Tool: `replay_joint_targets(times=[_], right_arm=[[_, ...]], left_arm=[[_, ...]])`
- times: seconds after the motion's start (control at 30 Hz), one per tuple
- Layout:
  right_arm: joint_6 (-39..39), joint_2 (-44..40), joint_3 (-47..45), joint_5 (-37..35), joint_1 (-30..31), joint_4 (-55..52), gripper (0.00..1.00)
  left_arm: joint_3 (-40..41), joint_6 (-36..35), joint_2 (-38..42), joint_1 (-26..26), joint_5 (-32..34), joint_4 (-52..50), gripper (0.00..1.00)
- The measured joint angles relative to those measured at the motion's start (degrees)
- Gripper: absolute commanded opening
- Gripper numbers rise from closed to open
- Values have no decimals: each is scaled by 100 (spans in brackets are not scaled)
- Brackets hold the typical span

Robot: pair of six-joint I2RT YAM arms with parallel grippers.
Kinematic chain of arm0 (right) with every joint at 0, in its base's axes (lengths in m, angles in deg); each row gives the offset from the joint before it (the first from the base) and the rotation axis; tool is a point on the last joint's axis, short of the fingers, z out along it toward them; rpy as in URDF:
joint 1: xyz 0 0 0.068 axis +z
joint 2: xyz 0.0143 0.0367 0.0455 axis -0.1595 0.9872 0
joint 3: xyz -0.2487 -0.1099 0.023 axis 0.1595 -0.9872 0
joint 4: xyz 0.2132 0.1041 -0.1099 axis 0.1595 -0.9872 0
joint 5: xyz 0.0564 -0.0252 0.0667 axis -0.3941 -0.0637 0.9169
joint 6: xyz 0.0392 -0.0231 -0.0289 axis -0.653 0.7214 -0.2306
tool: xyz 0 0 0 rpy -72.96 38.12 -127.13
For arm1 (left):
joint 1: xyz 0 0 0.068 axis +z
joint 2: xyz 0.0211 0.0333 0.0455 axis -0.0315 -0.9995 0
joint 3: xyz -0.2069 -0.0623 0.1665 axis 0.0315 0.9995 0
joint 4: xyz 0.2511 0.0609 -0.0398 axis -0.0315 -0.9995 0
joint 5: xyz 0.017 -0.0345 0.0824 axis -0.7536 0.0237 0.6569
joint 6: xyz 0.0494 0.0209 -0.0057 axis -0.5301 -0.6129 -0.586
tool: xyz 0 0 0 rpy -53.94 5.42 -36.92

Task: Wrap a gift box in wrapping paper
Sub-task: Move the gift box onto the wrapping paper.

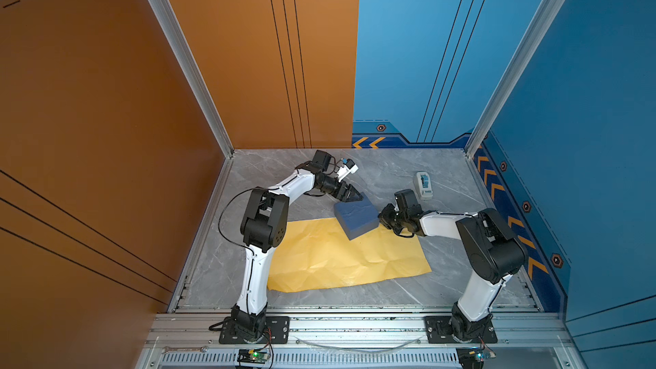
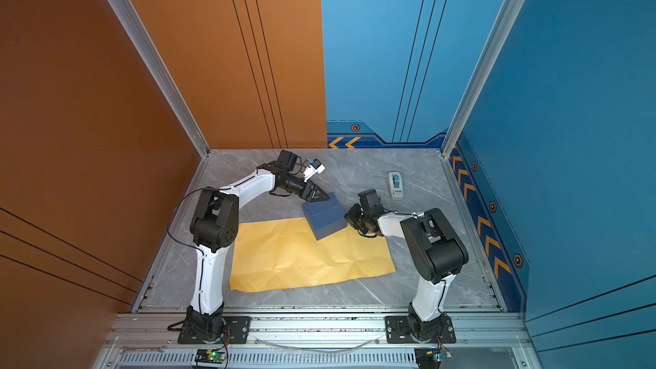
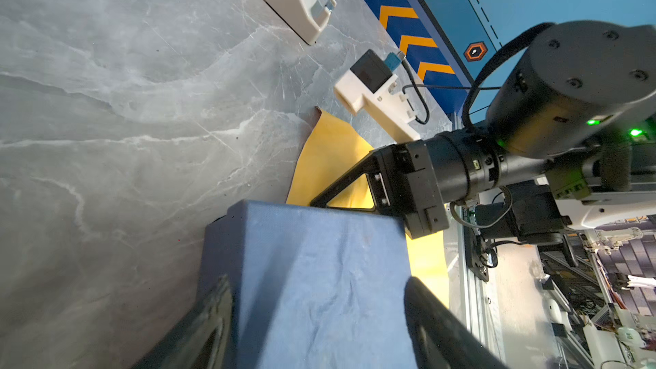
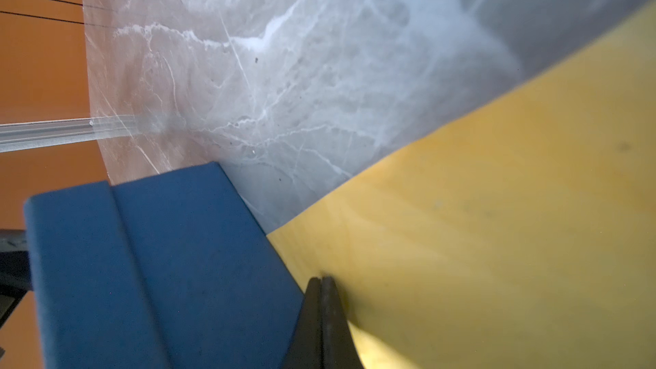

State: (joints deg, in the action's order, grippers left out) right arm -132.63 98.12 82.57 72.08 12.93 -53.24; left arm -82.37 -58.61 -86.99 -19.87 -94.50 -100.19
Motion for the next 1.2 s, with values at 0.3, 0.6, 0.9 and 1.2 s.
replay_joint_targets(times=[0.3,0.6,0.9,1.2], right_arm=[[0,0,-15,0,2,26,2],[2,-2,-24,20,7,42,2],[2,-4,-28,20,7,42,5],[146,-201,17,-118,52,-48,47]], left_arm=[[94,-706,264,-7,234,-640,77],[254,-1071,411,-63,570,-920,73],[1266,-1005,1220,-92,734,-1193,74],[2649,31,2352,-87,837,-1054,72]])
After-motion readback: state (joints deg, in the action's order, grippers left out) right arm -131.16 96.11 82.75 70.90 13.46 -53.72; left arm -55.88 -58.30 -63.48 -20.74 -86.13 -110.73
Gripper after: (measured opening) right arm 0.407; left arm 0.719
